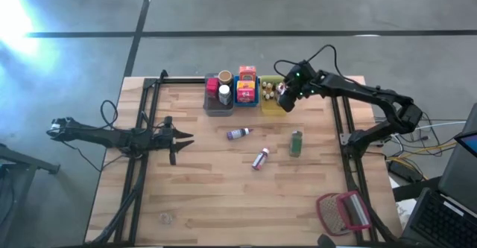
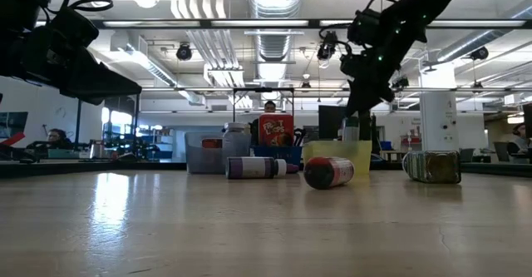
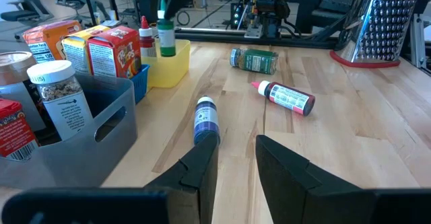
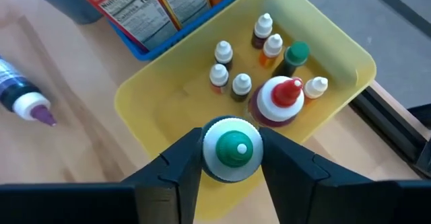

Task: Pick & Place Kitchen Items
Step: Put the large green food coloring bottle into the yellow bin

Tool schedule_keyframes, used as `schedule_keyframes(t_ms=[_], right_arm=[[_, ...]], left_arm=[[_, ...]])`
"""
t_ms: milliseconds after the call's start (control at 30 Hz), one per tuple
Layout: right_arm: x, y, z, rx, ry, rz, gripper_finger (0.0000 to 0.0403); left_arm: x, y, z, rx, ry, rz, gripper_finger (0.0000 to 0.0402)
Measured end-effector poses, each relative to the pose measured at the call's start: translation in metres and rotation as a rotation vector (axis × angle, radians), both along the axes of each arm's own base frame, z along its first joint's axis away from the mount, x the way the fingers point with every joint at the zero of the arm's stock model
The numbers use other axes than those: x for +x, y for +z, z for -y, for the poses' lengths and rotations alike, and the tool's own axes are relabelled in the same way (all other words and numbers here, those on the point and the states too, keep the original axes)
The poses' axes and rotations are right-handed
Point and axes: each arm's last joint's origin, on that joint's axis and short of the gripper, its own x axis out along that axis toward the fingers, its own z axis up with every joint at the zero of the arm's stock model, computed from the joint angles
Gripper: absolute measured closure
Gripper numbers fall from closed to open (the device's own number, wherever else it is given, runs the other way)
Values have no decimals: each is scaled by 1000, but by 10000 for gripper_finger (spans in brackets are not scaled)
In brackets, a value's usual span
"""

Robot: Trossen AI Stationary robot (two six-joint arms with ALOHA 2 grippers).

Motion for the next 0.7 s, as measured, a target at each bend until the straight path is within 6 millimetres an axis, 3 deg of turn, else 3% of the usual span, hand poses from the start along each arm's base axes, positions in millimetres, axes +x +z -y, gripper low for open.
schedule_keyframes(t_ms=[700], right_arm=[[-6,-31,0,-50,-30,56,274]], left_arm=[[0,0,0,0,0,0,293]])
